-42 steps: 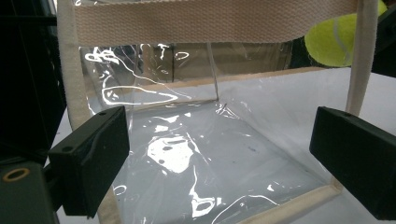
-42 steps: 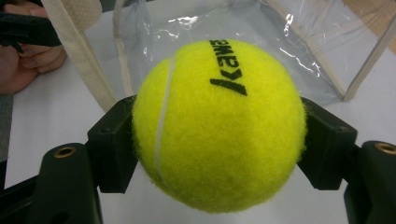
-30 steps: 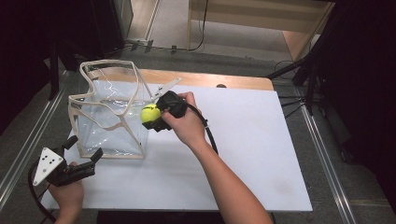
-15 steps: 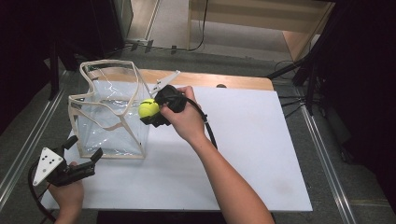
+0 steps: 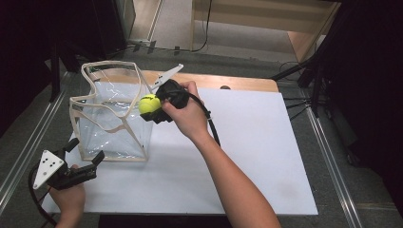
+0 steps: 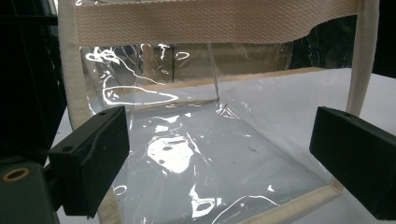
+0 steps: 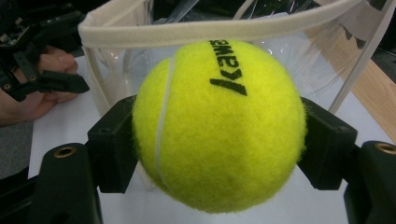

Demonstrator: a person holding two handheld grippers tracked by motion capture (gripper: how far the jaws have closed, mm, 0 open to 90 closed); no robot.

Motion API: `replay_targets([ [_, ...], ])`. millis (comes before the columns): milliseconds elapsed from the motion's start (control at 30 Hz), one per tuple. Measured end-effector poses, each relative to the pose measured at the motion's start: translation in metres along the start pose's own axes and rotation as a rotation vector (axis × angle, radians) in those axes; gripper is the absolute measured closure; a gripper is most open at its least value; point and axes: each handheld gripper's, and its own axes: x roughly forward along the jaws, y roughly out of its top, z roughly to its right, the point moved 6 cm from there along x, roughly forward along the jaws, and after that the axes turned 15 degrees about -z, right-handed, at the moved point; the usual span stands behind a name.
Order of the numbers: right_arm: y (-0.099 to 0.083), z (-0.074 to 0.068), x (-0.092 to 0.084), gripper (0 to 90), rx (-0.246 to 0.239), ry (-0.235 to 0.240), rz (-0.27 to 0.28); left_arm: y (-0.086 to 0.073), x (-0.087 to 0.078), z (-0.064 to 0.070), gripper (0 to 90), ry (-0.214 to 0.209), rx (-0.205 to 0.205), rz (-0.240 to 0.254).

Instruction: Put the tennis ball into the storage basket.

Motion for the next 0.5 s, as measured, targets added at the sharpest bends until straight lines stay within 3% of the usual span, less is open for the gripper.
replay_targets([
  [500,0.015,0.000,-0.008,23.9,-0.016,-0.001,0.015,0.000,0.000,0.000,5.3,-0.001,0.001,0.001],
])
